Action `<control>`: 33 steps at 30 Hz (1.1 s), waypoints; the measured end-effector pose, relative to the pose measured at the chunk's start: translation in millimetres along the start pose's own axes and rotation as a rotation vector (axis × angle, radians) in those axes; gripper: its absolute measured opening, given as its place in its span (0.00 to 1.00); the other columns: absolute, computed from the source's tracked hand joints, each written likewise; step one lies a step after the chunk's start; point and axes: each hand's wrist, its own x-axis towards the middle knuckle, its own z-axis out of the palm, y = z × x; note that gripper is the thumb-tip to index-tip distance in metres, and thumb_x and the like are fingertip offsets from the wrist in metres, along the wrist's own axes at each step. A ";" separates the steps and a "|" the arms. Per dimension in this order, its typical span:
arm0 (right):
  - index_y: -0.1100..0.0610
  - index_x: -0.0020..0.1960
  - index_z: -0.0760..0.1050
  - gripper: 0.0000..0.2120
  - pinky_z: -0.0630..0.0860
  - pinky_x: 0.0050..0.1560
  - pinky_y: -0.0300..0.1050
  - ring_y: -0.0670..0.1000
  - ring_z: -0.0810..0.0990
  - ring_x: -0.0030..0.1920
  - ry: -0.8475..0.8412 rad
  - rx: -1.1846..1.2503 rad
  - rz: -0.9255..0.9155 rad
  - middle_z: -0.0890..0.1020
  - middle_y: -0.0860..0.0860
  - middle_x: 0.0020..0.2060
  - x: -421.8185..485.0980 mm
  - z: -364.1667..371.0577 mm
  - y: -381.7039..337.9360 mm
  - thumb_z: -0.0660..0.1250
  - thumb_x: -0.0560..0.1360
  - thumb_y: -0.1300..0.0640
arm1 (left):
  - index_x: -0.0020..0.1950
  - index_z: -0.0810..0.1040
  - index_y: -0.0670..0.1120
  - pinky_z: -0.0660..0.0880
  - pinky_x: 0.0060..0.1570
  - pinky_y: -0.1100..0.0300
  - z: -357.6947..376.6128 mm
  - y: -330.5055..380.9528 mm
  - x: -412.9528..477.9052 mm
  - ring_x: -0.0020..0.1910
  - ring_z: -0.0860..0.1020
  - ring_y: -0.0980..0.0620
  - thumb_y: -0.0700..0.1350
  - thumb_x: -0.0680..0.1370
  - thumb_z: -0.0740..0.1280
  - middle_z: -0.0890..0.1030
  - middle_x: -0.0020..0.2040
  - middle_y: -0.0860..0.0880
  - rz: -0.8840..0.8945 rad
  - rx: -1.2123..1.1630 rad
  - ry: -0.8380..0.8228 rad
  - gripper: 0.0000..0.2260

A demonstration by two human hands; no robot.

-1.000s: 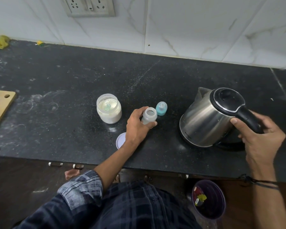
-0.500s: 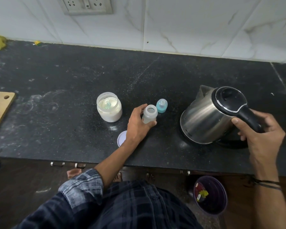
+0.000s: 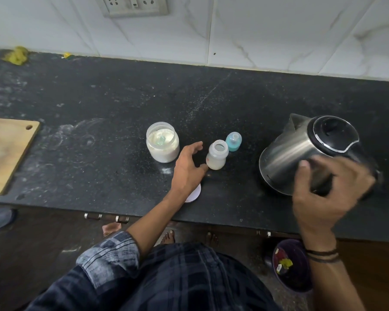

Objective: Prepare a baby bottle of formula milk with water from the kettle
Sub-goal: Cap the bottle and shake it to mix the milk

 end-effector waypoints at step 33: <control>0.57 0.71 0.76 0.21 0.77 0.60 0.57 0.64 0.79 0.56 -0.946 -0.033 0.326 0.69 0.58 0.64 8.2 132.9 -22.4 0.68 0.79 0.68 | 0.75 0.72 0.49 0.72 0.65 0.59 8.0 7.8 9.6 0.65 0.75 0.53 0.42 0.73 0.79 0.76 0.70 0.50 0.032 -0.020 -0.142 0.32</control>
